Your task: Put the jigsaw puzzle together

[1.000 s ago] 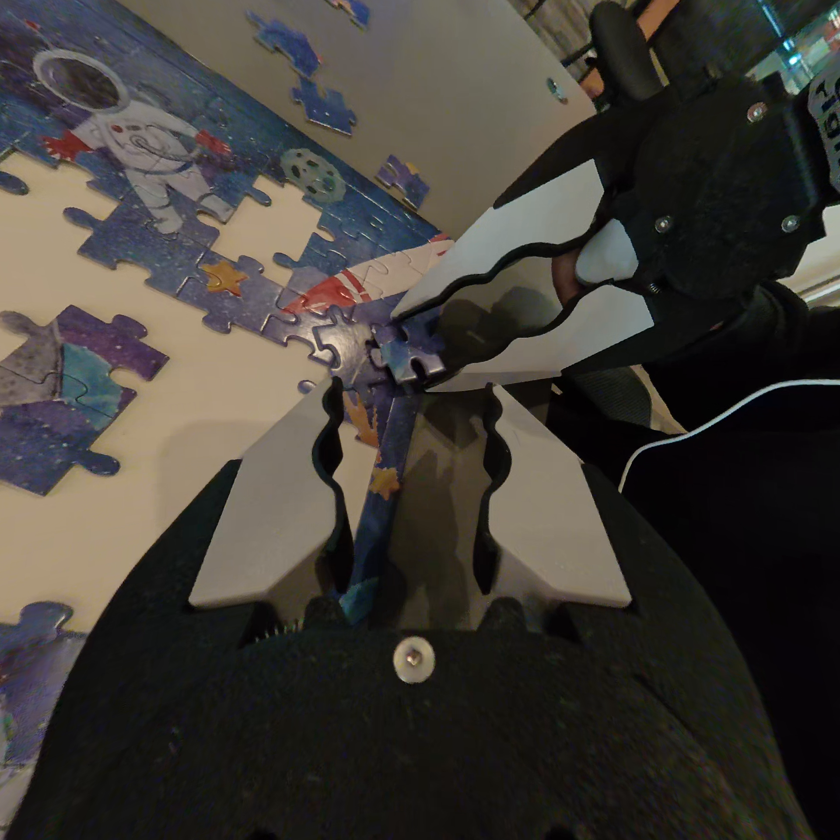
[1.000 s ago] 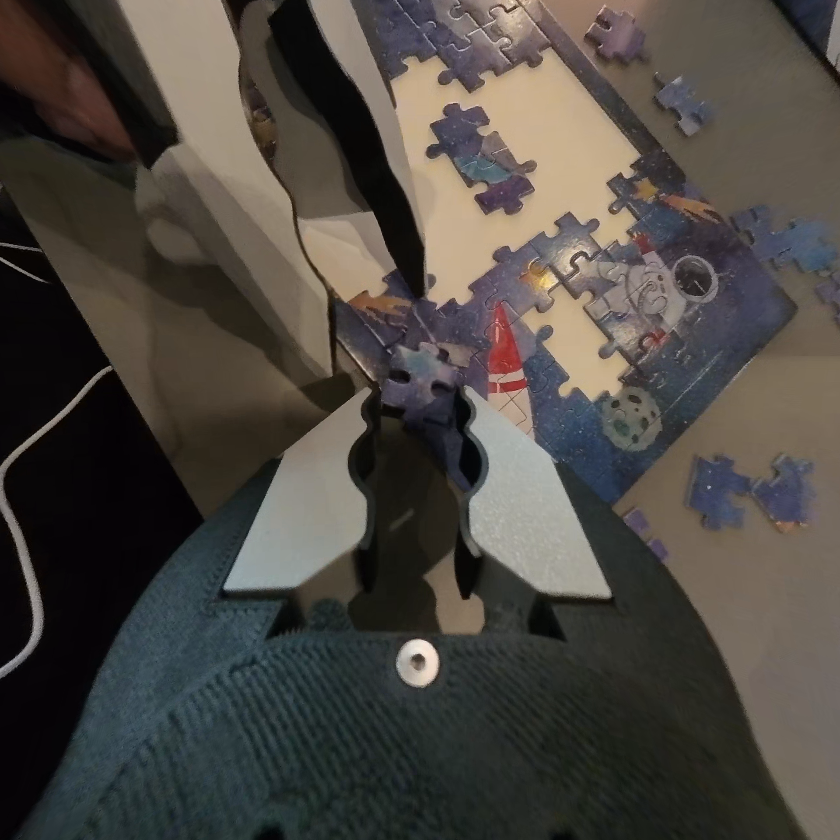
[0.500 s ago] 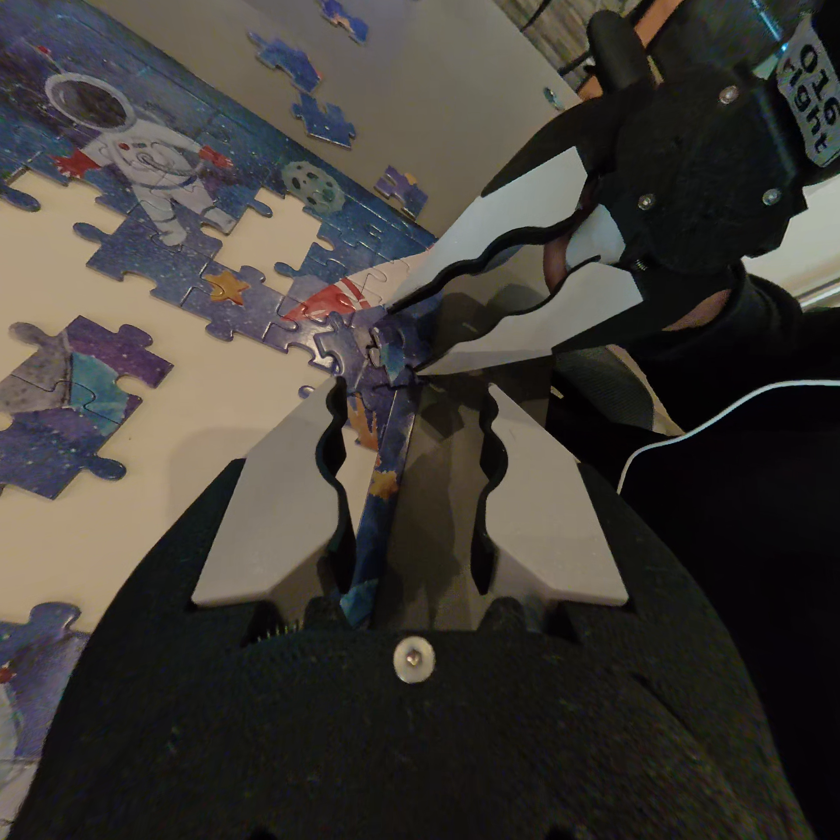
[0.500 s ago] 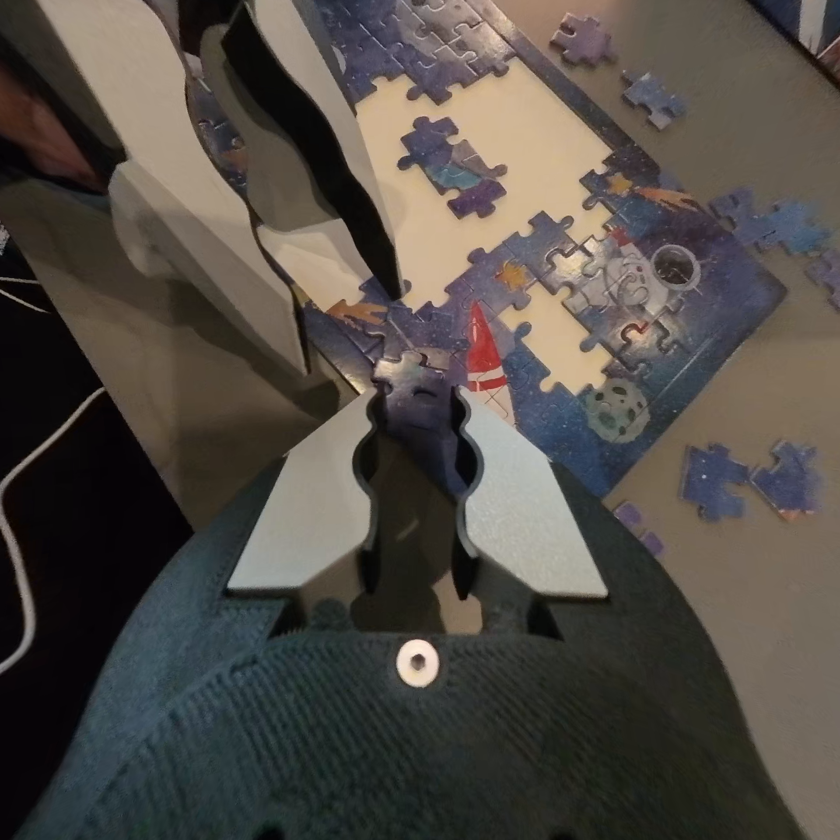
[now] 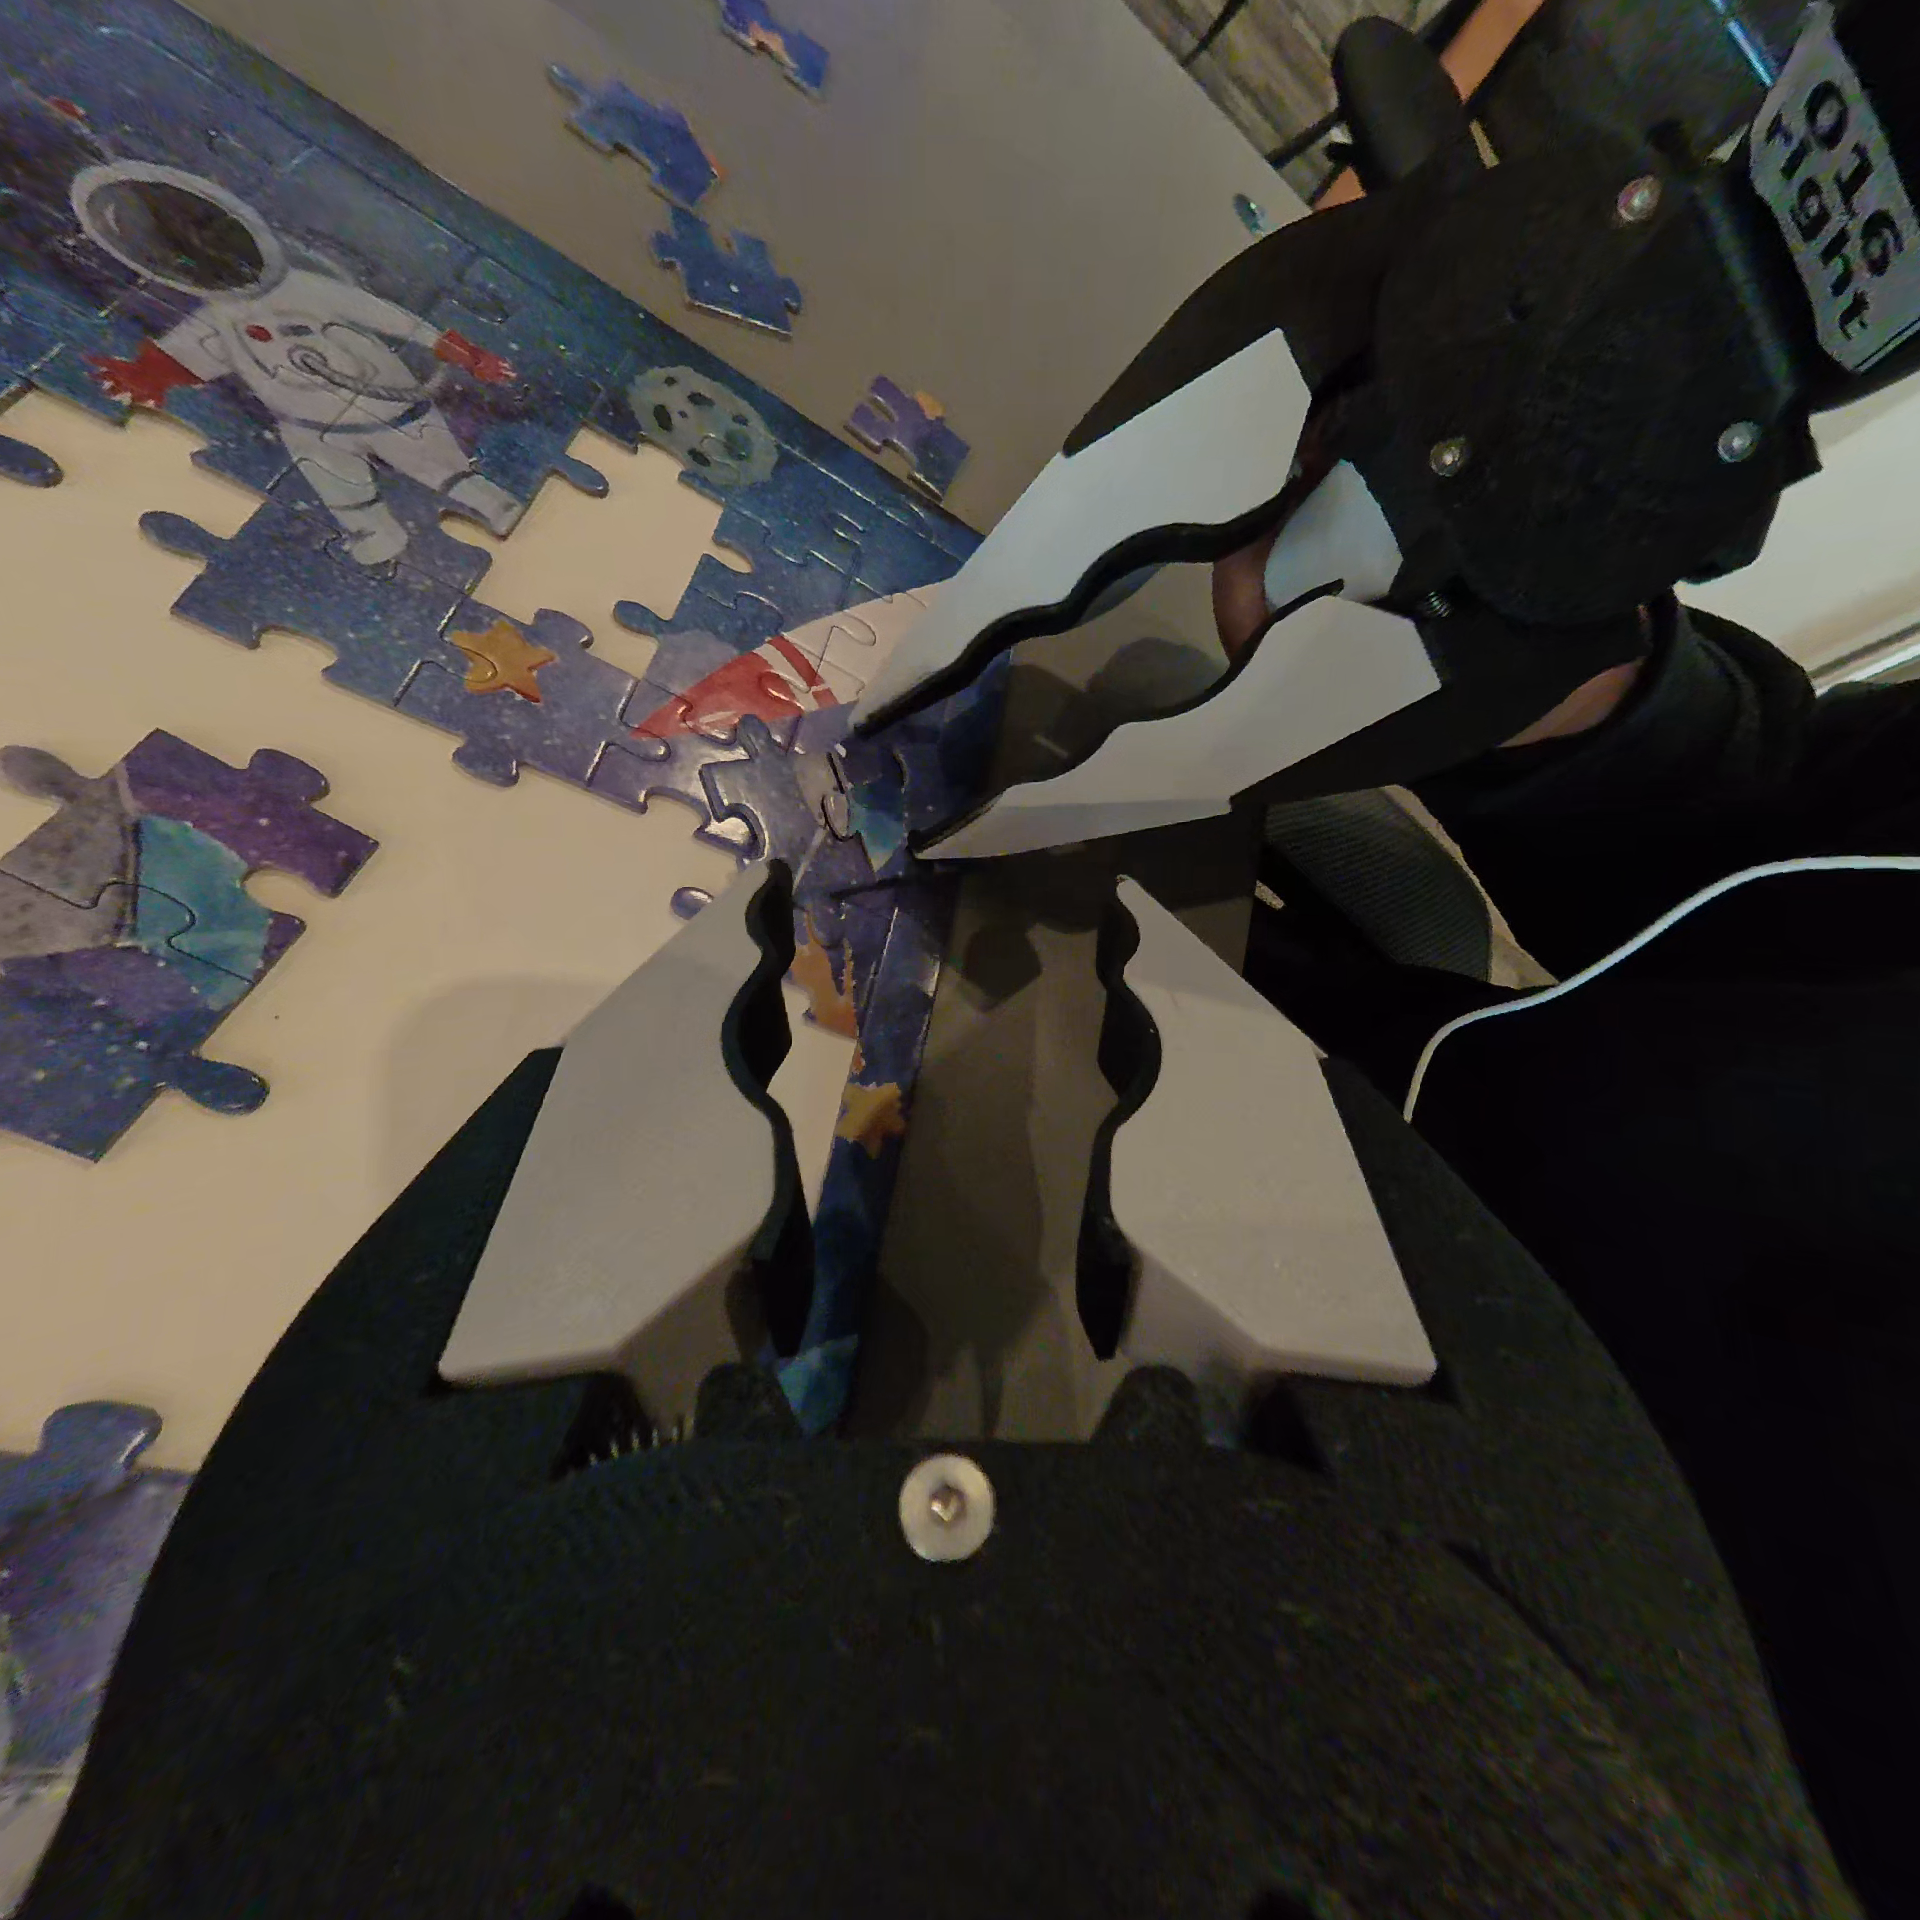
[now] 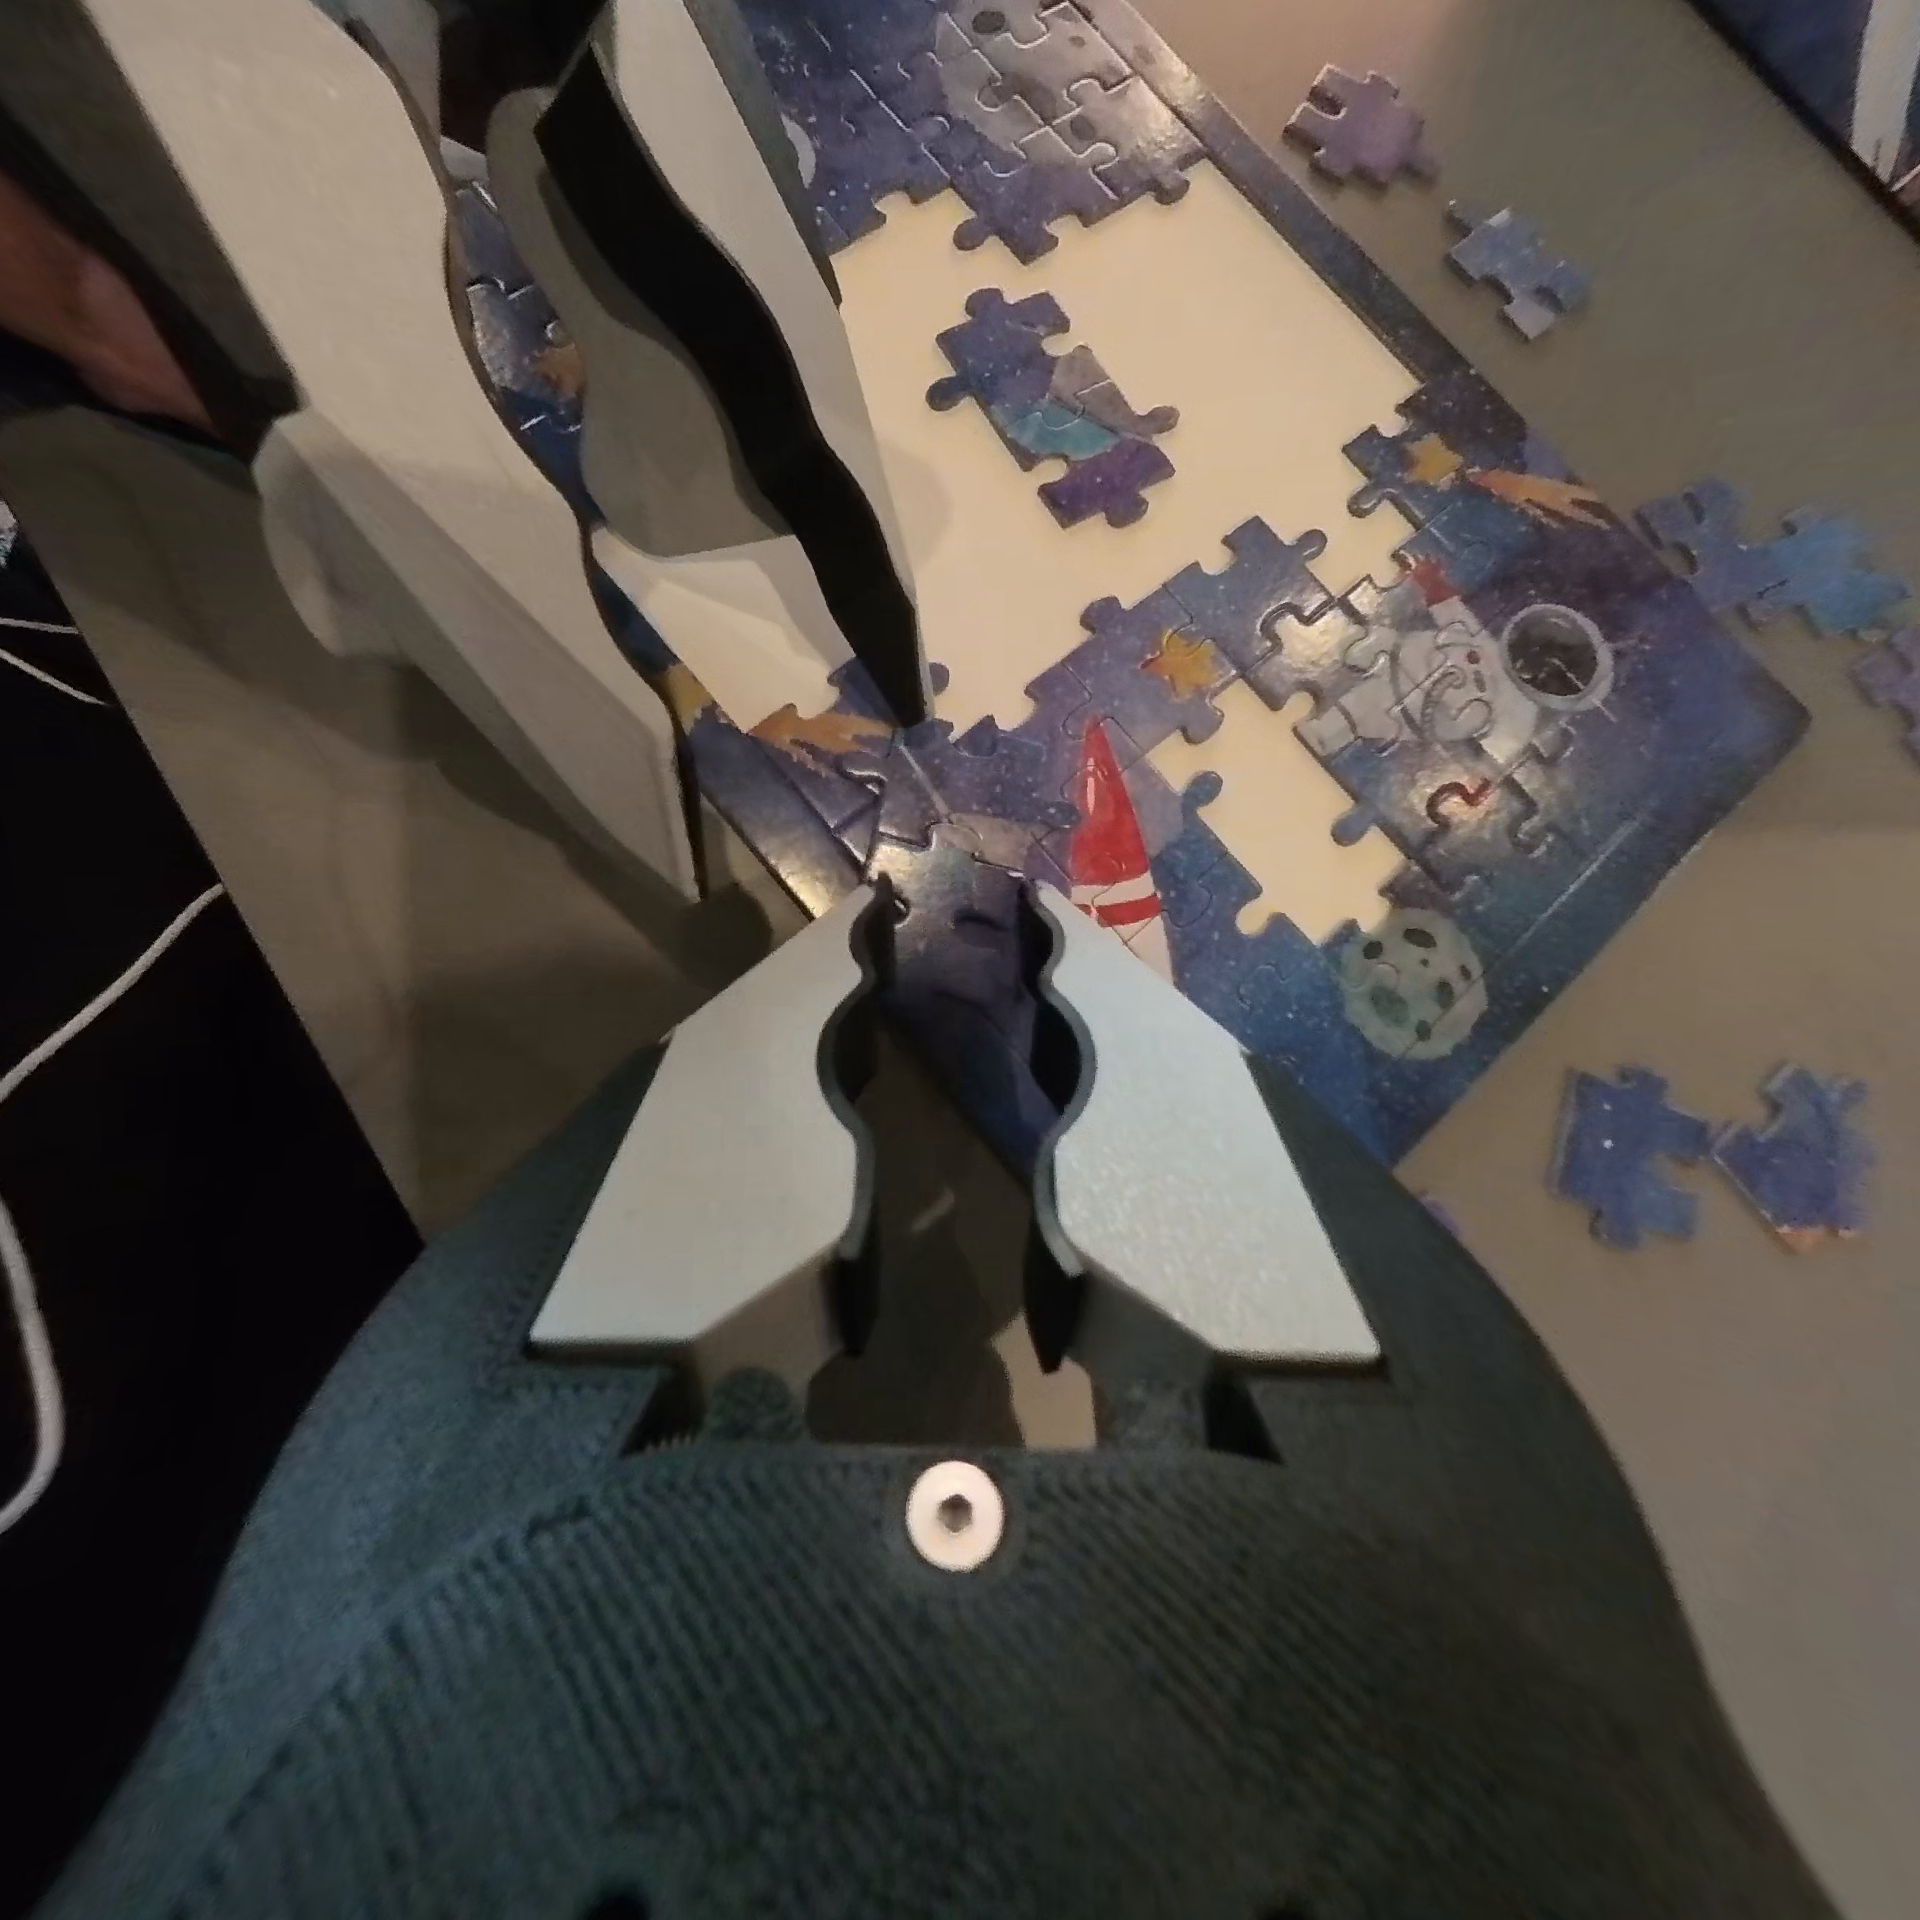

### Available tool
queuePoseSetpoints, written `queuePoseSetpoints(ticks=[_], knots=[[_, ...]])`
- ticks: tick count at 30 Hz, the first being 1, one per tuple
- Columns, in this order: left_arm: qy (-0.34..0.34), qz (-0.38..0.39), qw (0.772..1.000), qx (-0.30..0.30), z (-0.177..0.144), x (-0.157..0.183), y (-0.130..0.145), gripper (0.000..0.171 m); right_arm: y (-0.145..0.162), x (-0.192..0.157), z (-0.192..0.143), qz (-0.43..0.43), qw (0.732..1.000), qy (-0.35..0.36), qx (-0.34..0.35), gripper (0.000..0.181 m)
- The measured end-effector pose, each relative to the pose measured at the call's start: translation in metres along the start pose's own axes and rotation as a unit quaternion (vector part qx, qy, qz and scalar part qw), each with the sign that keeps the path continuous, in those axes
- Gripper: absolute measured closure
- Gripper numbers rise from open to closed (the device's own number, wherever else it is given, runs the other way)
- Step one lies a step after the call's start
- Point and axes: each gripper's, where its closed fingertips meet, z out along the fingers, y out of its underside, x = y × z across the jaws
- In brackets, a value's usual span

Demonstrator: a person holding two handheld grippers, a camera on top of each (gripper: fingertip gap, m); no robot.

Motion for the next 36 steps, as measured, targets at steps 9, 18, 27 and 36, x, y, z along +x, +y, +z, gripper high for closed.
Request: queuePoseSetpoints(ticks=[9, 18, 27, 36], knots=[[0.003, -0.003, 1.0, -0.003, 0.001, -0.001, 0.002, 0.116, -0.009, -0.006, -0.003, -0.004, 0.999, -0.022, 0.023, 0.166], [0.007, -0.006, 1.0, -0.003, 0.002, 0.0, 0.002, 0.116, -0.007, -0.013, 0.004, 0.028, 0.997, -0.072, 0.022, 0.162], [0.015, -0.011, 1.0, -0.002, 0.002, 0.0, 0.002, 0.116, -0.006, -0.013, 0.005, 0.006, 0.998, -0.066, -0.002, 0.162], [0.016, -0.013, 1.0, -0.001, 0.002, 0.001, 0.002, 0.116, -0.008, -0.008, 0.008, 0.034, 0.996, -0.082, -0.023, 0.171]])
